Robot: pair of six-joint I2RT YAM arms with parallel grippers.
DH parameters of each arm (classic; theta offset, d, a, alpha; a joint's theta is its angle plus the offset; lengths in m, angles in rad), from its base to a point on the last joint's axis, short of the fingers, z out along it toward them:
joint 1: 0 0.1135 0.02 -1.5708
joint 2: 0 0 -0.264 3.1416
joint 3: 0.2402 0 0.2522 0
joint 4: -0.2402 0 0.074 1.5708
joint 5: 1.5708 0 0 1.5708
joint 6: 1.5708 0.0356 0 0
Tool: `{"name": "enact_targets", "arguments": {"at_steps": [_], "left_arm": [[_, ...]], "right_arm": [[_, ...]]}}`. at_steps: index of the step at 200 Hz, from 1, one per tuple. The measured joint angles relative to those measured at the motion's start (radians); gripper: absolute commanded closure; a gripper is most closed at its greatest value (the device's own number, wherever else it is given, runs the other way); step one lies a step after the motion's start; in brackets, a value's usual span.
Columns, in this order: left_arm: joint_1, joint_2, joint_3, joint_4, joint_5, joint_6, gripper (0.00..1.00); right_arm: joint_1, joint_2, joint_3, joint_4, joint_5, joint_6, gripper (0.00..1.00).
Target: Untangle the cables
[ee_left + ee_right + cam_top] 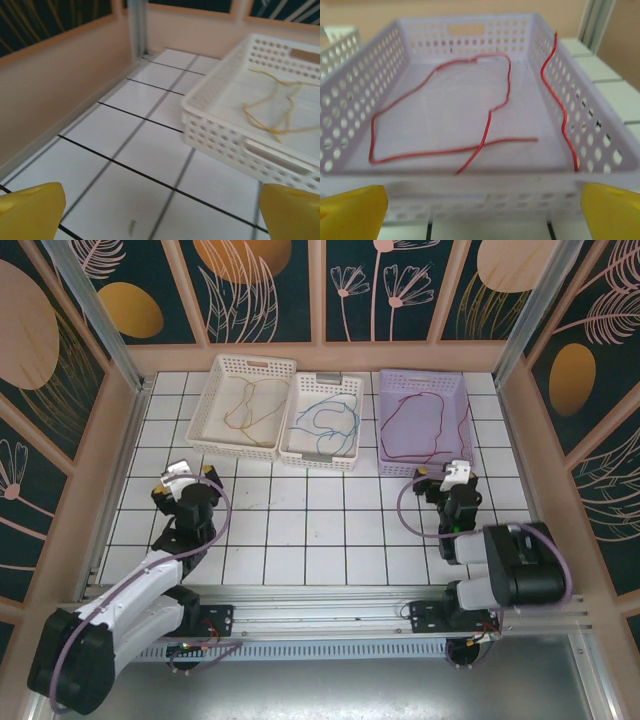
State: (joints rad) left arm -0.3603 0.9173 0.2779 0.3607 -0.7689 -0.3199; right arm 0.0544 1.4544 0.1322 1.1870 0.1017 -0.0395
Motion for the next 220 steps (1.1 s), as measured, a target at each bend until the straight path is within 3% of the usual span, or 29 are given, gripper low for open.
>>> {"name": "enact_targets", "arguments": {"at_steps": [12,64,107,143,220], "left_arm": [[0.029,0.045,-0.019,0.086,0.001,0.027,0.01],[0.136,0.363,-0.056,0.560,0.045,0.183,0.01],[0.277,0.579,-0.063,0.808,0.250,0.209,0.01],[0.315,0.617,-0.061,0.867,0.368,0.208,0.01],[0.315,0.614,-0.062,0.918,0.421,0.208,0.01]], "right_arm": [[-0.027,0.072,-0.002,0.072,-0.010,0.003,0.01],[-0.040,0.086,0.045,0.099,-0.011,0.024,0.01],[-0.039,0.086,0.045,0.107,0.011,0.027,0.01],[-0.040,0.086,0.051,0.103,0.039,0.040,0.01],[-0.040,0.086,0.062,0.095,0.051,0.046,0.01]]}}
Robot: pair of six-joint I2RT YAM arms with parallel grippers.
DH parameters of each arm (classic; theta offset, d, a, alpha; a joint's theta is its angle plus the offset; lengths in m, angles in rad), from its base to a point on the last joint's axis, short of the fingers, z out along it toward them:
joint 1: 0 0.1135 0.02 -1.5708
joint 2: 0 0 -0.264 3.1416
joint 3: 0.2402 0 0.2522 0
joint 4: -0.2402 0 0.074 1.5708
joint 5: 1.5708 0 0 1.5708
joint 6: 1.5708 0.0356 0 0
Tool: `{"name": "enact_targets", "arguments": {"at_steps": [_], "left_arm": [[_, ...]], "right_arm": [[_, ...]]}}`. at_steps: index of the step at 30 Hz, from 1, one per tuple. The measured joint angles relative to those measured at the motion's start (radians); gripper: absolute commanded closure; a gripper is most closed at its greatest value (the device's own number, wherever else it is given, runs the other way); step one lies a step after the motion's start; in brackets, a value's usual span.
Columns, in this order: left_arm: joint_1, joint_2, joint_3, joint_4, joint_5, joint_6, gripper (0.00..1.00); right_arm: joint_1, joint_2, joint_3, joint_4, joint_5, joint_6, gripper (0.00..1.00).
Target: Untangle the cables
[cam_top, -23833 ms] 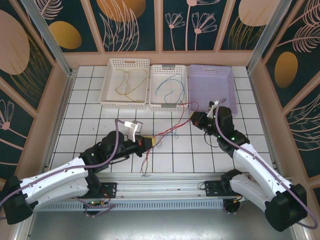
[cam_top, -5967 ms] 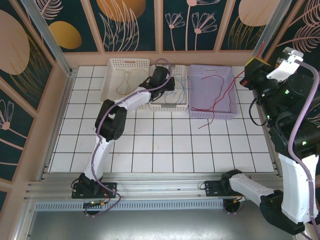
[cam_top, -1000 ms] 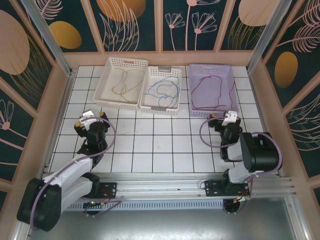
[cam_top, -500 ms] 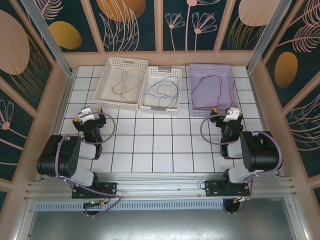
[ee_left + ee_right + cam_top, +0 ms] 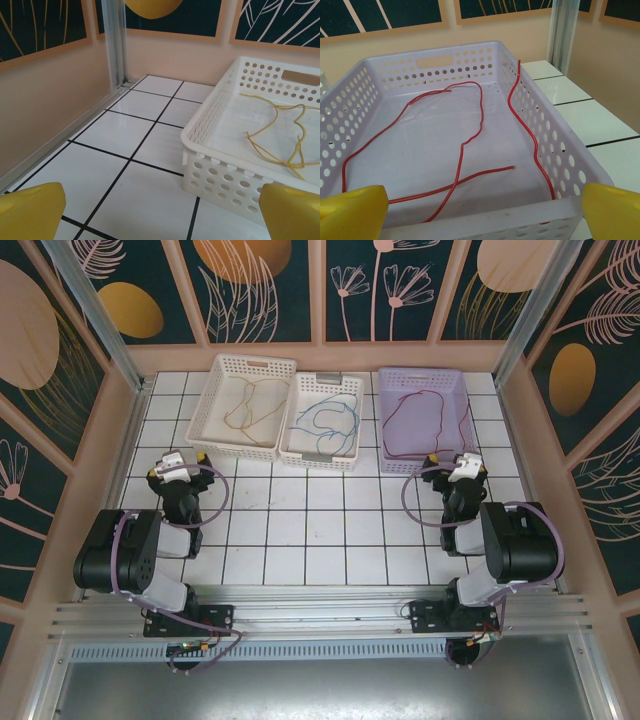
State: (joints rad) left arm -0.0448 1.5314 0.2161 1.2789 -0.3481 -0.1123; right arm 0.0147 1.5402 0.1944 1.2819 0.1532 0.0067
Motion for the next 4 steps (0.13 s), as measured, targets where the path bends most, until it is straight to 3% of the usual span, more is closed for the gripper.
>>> {"name": "enact_targets", "arguments": {"at_steps": [4], "left_arm": [[0.000,0.000,0.000,0.000,0.001,0.000,0.01]], "right_arm": [[0.000,0.000,0.000,0.000,0.003,0.000,0.01]]}}
